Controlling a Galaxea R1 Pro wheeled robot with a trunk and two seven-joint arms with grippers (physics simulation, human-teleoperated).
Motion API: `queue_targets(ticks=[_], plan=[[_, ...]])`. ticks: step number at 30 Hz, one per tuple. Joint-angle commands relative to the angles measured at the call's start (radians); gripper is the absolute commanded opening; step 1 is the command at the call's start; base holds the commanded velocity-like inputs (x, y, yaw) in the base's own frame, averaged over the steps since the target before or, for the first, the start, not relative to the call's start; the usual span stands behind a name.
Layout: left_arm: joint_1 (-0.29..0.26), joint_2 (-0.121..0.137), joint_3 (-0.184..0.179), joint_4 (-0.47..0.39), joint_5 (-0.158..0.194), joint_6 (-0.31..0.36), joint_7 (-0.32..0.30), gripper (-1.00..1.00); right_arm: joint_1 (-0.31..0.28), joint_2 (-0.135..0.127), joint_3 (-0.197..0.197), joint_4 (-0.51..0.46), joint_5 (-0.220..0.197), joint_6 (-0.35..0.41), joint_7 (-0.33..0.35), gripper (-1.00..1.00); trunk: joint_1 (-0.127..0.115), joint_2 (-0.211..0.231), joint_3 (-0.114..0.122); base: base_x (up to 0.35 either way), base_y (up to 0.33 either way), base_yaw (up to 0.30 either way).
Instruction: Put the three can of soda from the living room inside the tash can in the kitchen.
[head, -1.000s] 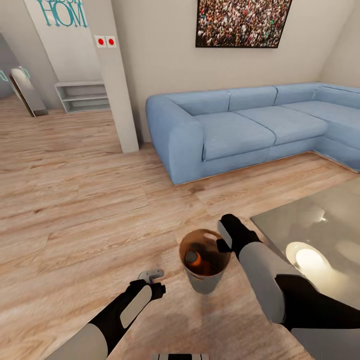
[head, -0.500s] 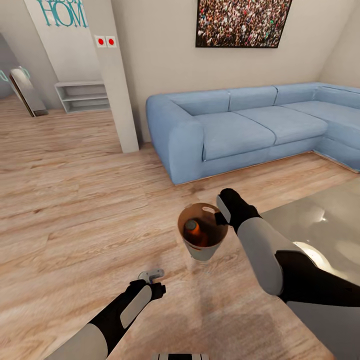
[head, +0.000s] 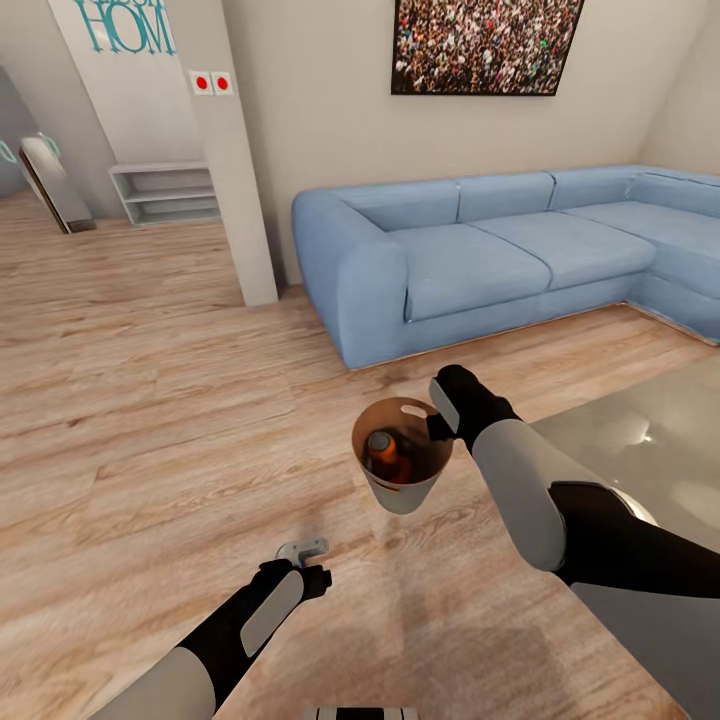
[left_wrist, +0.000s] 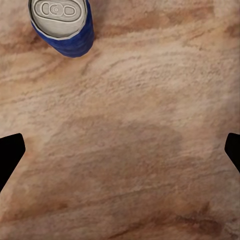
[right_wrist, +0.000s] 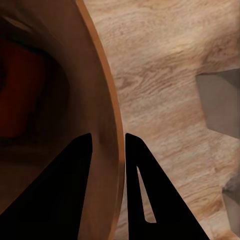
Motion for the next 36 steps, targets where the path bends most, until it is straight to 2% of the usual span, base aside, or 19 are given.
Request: queue_targets(ticks=[1, 14, 28, 36], plan=[[0.0, 0.0, 0.0, 0.0, 0.0, 0.0, 0.0, 1.0, -0.001, 0.0, -0.001, 0.0, -0.005, 0.0, 0.0, -1.0, 0.0, 0.0, 0.0, 0.0, 0.0, 0.0], [0.0, 0.001, 0.001, 0.0, 0.0, 0.0, -0.02, 1.0, 0.002, 0.0, -0.001, 0.005, -0.004, 0.0, 0.001, -1.0, 0.0, 0.0, -0.005, 0.013, 0.006, 0.029], [0.0, 0.002, 0.0, 0.0, 0.0, 0.0, -0.022, 1.0, 0.002, 0.0, -0.001, 0.012, -0.005, 0.0, 0.002, -1.0, 0.0, 0.0, -0.025, 0.247, 0.118, 0.095], [0.0, 0.001, 0.0, 0.0, 0.001, -0.001, -0.022, 1.0, 0.002, 0.0, -0.002, 0.012, -0.005, 0.0, 0.001, -1.0, 0.0, 0.0, -0.03, 0.084, 0.018, 0.028]])
